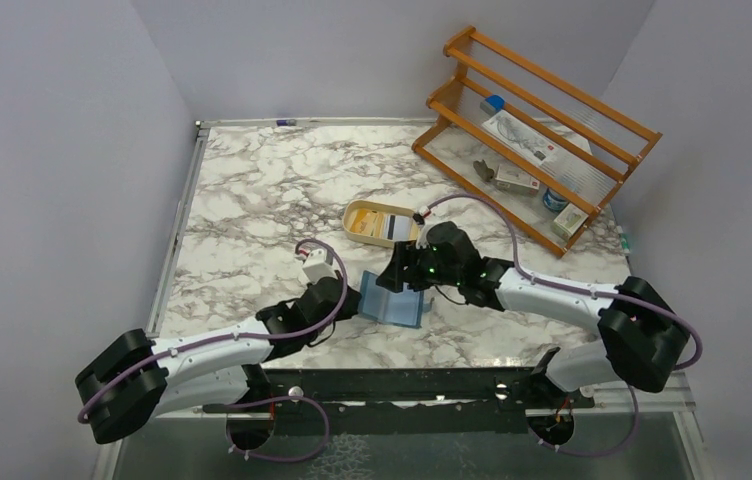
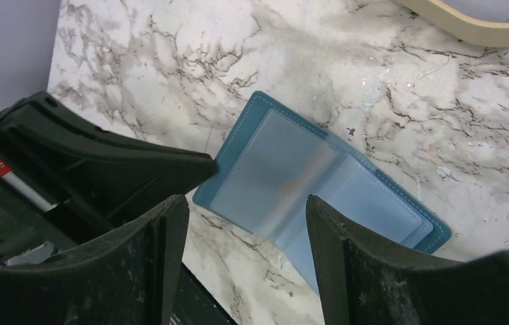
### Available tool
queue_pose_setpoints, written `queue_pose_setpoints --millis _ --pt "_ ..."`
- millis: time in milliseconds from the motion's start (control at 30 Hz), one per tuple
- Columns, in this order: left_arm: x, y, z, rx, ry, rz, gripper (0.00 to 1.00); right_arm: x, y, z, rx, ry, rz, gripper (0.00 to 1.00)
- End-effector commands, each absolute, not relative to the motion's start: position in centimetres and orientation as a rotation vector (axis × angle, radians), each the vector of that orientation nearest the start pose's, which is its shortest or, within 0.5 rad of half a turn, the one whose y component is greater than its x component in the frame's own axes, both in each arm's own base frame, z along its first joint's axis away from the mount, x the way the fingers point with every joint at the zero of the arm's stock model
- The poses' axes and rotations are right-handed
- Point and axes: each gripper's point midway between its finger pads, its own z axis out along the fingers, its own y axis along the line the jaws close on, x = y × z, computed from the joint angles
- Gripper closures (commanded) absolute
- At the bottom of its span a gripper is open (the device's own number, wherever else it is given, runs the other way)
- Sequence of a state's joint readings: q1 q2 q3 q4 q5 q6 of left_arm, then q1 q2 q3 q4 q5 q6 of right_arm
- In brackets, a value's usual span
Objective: Take the credit cards out of the card holder
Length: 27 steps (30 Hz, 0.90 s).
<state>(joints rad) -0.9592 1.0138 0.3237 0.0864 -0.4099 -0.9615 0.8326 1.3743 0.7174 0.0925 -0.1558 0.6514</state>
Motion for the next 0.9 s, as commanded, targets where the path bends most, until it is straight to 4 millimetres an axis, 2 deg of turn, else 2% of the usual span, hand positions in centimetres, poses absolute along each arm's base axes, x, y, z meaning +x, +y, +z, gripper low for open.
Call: queue_pose_setpoints --millis 0,267,567,867 --pt "20.4 -23.0 8.2 -0.287 2.146 -0.688 1.00 23.3 33.1 10.7 -0.272 2.274 0.927 0.30" --pt "19.7 -24.2 8.5 -0.267 2.147 -0.688 1.00 23.1 34.1 7.6 -0.308 2.354 0.821 0.30" --pt "19.4 -24.1 8.3 -0.269 2.144 -0.681 1.00 22.8 34.1 6.5 -0.322 2.380 0.744 0.30" --pt "19.0 -23.6 7.6 -0.271 2.157 -0.666 1.00 22.4 33.3 5.5 -0.284 2.401 0.728 0.30"
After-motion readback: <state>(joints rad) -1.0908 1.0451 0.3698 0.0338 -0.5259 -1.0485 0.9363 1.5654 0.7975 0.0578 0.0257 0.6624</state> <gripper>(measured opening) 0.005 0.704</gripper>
